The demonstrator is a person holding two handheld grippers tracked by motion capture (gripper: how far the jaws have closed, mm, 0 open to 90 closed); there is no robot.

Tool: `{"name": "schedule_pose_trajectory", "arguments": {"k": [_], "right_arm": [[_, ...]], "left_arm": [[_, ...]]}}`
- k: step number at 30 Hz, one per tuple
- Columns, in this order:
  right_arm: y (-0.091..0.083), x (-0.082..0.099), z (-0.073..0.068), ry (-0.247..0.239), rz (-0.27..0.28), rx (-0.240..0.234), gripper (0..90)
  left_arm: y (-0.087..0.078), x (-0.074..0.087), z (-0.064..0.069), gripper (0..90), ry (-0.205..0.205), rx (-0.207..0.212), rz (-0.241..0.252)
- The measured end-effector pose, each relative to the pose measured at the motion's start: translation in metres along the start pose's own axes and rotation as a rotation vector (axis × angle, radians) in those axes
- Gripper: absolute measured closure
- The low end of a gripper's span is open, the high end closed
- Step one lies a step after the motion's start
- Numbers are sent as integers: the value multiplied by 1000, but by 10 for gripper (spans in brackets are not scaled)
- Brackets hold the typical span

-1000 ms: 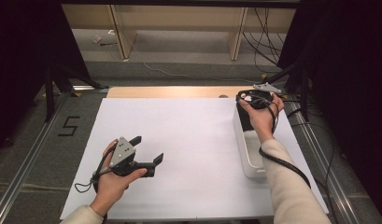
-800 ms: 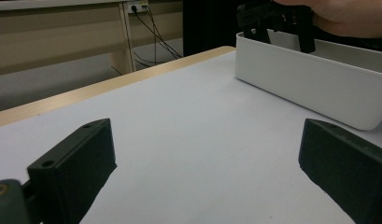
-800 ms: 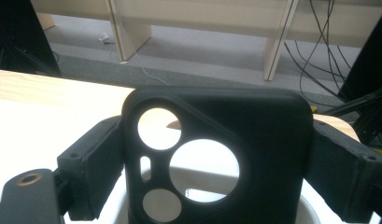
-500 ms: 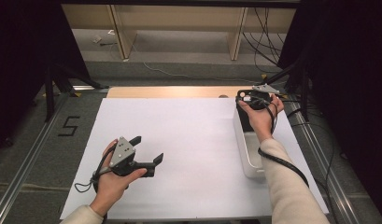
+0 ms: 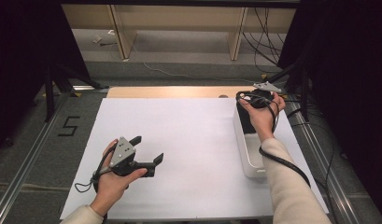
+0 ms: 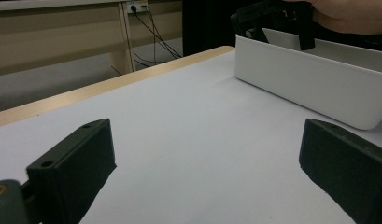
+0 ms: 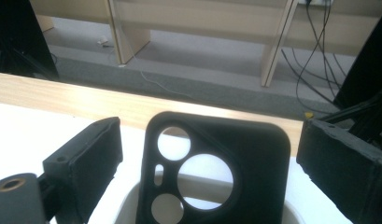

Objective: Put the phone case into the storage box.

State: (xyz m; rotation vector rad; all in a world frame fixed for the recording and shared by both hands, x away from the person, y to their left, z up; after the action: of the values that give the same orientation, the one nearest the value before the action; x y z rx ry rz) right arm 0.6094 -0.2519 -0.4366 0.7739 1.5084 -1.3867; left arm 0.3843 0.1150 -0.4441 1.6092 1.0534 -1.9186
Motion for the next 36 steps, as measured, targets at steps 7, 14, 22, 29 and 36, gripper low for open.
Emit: {"name": "schedule_pose_trajectory", "arguments": {"k": [7, 14, 22, 29, 36], "right_arm": [[-9, -6, 0, -5, 17, -3, 89], [-26, -11, 0, 17, 42, -31, 94], [-44, -14, -7, 12, 78, -72, 103], [-57, -13, -12, -5, 97, -104, 109], [-72, -13, -19, -19, 116, -139, 122]], "left_arm": [[0, 0, 1, 29, 5, -2, -2], [1, 0, 0, 30, 1, -5, -2], [1, 0, 1, 30, 4, -3, -3], [2, 0, 1, 30, 1, -5, -5], [2, 0, 0, 30, 4, -6, -5]]}}
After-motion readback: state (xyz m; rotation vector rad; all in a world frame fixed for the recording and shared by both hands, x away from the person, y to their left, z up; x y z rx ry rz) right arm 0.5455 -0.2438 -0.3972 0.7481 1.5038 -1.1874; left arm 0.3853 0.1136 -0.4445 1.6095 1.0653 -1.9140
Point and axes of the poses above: each handheld gripper's, and its own axes: y roughly forward along the jaws, x roughly out of its underside, z roughly to its right, the point moved 7 cm from there along y, roughly forward along the jaws, and after that the axes turned 2 degrees about x, right-handed, at the moved point
